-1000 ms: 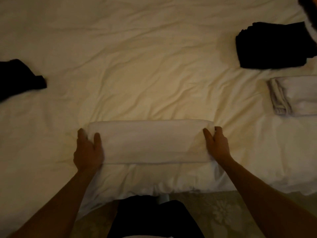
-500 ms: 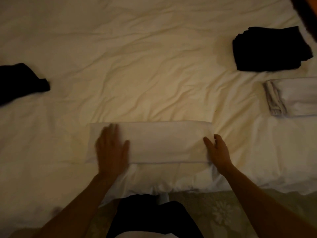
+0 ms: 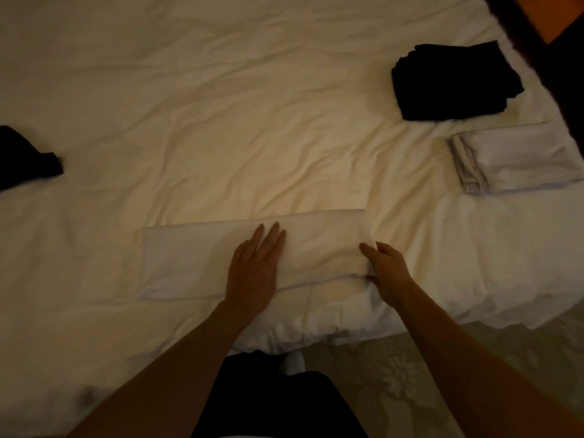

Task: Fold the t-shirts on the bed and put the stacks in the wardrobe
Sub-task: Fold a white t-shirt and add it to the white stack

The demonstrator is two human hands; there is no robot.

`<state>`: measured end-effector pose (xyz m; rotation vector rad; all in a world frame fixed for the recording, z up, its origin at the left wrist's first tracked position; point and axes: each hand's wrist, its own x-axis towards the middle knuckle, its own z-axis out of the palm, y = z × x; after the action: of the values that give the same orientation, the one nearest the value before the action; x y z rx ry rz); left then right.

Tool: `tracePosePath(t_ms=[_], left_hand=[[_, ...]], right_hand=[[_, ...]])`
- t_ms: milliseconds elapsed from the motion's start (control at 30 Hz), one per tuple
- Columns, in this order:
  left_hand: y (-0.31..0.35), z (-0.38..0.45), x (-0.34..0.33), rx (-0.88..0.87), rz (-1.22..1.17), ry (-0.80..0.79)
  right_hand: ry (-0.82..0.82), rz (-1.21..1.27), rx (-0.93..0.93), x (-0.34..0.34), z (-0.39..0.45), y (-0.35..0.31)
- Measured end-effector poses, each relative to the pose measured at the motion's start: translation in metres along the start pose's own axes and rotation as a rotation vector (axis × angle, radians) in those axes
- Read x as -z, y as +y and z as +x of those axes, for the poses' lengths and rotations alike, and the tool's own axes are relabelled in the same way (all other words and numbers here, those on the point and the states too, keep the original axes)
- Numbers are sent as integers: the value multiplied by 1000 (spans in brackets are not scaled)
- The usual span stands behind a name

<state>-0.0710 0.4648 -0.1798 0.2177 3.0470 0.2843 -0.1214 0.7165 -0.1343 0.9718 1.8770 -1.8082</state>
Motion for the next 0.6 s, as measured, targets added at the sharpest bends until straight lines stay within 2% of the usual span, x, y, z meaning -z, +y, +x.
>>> tracePosePath(t_ms=[100,233,400,467,533,600], left_hand=[[5,-1,-6,26,41,-101],[23,7,4,48,142,-338],[16,11,15,72,99,-212],[6,8,21,59,-4,-178],[-5,5,28,72,-150,-260],[-19,-1,35,135,-375,-269]], right_hand=[[1,65,5,1,-15,-4],[-38,112,90,-5,-35,-16],[-56,154,187,-26,-67,-23],[-66,173,204,-37,-80,-28],[-91,168,227,-55,-93,-36],[-130,110,263,-81,-104,-41]])
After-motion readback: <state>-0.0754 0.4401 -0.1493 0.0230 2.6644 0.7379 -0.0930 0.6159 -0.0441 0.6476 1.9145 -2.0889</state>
